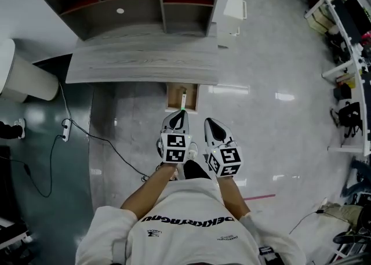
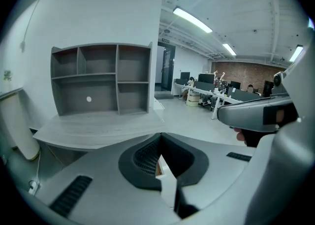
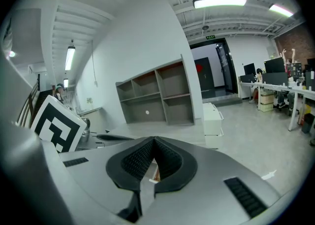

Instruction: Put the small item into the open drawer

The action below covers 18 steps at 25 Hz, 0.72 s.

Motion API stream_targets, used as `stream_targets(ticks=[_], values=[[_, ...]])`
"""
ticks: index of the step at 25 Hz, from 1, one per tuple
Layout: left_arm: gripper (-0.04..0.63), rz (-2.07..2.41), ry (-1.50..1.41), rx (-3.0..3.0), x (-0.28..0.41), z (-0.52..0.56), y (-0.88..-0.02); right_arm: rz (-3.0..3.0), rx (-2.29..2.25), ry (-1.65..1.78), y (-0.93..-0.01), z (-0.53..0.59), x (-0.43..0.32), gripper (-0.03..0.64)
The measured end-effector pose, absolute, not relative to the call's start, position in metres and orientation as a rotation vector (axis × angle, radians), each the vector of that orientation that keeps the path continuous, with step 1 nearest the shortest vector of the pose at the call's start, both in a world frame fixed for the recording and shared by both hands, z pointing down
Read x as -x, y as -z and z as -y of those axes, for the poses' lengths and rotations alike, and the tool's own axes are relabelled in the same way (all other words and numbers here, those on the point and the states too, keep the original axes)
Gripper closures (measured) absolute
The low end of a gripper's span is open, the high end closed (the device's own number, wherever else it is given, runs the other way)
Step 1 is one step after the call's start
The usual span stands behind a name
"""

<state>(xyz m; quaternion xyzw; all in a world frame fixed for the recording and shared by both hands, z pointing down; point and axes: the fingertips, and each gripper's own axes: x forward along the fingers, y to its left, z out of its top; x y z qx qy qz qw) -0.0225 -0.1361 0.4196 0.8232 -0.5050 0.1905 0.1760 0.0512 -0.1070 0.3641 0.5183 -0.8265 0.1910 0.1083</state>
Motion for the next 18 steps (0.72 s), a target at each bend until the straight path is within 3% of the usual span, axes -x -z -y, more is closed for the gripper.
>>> stream_targets(ticks=[18], values=[[0.580, 1.508, -0.403, -2.540, 0.040, 0.092, -0.317, 2.529, -1.577, -0.381, -0.292, 0.079, -0.041, 0.588]])
